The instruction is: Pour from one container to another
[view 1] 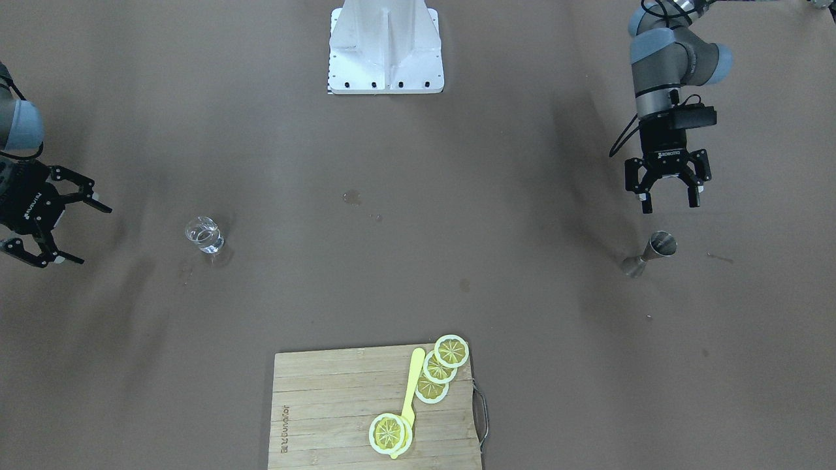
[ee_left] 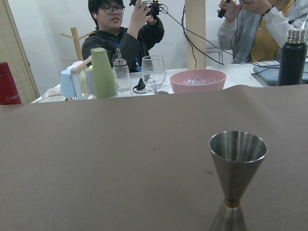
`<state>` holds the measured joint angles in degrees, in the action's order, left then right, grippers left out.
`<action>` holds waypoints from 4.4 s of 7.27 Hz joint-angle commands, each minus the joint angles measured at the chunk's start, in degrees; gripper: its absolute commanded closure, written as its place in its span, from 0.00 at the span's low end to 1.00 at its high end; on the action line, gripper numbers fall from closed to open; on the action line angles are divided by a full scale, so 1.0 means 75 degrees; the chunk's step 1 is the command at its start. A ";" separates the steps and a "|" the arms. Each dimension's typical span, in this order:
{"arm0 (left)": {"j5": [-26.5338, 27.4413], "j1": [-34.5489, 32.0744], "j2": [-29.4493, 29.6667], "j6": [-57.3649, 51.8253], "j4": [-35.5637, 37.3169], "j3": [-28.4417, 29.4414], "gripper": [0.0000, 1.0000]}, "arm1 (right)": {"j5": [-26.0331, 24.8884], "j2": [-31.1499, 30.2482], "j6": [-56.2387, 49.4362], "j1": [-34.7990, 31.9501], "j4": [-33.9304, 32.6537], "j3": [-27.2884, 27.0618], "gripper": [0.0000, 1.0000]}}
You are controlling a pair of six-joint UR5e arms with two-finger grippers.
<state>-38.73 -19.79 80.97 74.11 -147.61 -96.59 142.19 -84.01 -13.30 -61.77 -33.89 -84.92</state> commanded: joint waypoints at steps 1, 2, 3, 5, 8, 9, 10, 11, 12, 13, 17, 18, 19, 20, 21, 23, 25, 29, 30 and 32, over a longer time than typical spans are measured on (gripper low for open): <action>-0.0004 -0.0033 0.0463 0.0242 0.0157 0.0198 0.06 | -0.0044 0.0056 -0.0172 0.0464 0.0671 0.0223 0.00; 0.0019 -0.0044 0.0744 0.0731 0.1191 0.0222 0.07 | -0.0033 0.0312 -0.0207 0.0536 0.1092 0.0515 0.00; 0.0020 -0.0114 0.0990 0.1084 0.1700 0.0280 0.07 | -0.0079 0.0349 -0.0231 0.0641 0.1456 0.0703 0.00; -0.0004 -0.0371 0.1483 0.1157 0.1799 0.0677 0.08 | -0.0243 0.0757 -0.0348 0.0700 0.2172 0.1347 0.01; -0.0132 -0.0934 0.2058 0.1181 0.2408 0.1300 0.10 | -0.0325 0.0993 -0.0348 0.0946 0.2444 0.1514 0.01; -0.0133 -0.0982 0.2175 0.1564 0.2420 0.1417 0.11 | -0.0337 0.0994 -0.0337 0.0981 0.2444 0.1514 0.01; -0.0237 -0.1005 0.2235 0.1892 0.2455 0.1464 0.17 | -0.0488 0.0971 -0.0290 0.1005 0.2456 0.1526 0.02; -0.0250 -0.1017 0.2270 0.1907 0.2479 0.1465 0.18 | -0.0629 0.0971 -0.0255 0.1063 0.2456 0.1526 0.02; -0.0261 -0.1006 0.2294 0.1908 0.2479 0.1453 0.22 | -0.0758 0.0982 -0.0231 0.1087 0.2491 0.1537 0.02; -0.0331 -0.1006 0.2282 0.1908 0.2490 0.1453 0.27 | -0.0887 0.1029 -0.0208 0.1087 0.2503 0.1514 0.03; -0.0355 -0.1006 0.2294 0.1861 0.2502 0.1348 0.96 | -0.0970 0.1064 -0.0196 0.1461 0.2714 0.1537 0.03; -0.0355 -0.1006 0.2294 0.1849 0.2595 0.1197 1.00 | -0.0970 0.1076 -0.0184 0.1543 0.2714 0.1526 0.03; -0.0379 -0.0994 0.2294 0.1837 0.2608 0.0963 1.00 | -0.0959 0.1064 -0.0184 0.1591 0.2760 0.1549 0.03; -0.0448 -0.0994 0.2294 0.1617 0.2608 0.0636 1.00 | -0.0924 0.1064 -0.0161 0.1591 0.2784 0.1537 0.05; -0.0507 -0.0994 0.2294 0.0930 0.2596 0.0203 1.00 | -0.0935 0.1053 -0.0149 0.1626 0.2947 0.1572 0.06; -0.0519 -0.0994 0.2572 -0.0419 0.2561 -0.0548 1.00 | -0.0900 0.1053 -0.0126 0.1661 0.3275 0.1713 0.07; -0.0531 -0.0924 0.3636 -0.1682 0.2444 -0.0609 1.00 | -0.0888 0.1053 -0.0091 0.1696 0.3300 0.1736 0.08; -0.0614 -0.0233 0.5257 -0.3295 0.2455 0.0032 1.00 | -0.0923 0.1053 0.0261 0.1907 0.3779 0.1982 0.08; -0.0613 -0.0220 0.5177 -0.3296 0.2455 0.0012 1.00 | -0.0923 0.1064 0.0261 0.1907 0.3838 0.2064 0.08; -0.0613 0.0095 0.5153 -0.4260 0.2444 0.0023 1.00 | -0.0935 0.1076 0.0261 0.1907 0.3839 0.2076 0.08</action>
<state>-43.35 -20.40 119.63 47.29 -129.22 -96.58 135.25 -76.01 -11.37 -47.50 -5.22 -69.50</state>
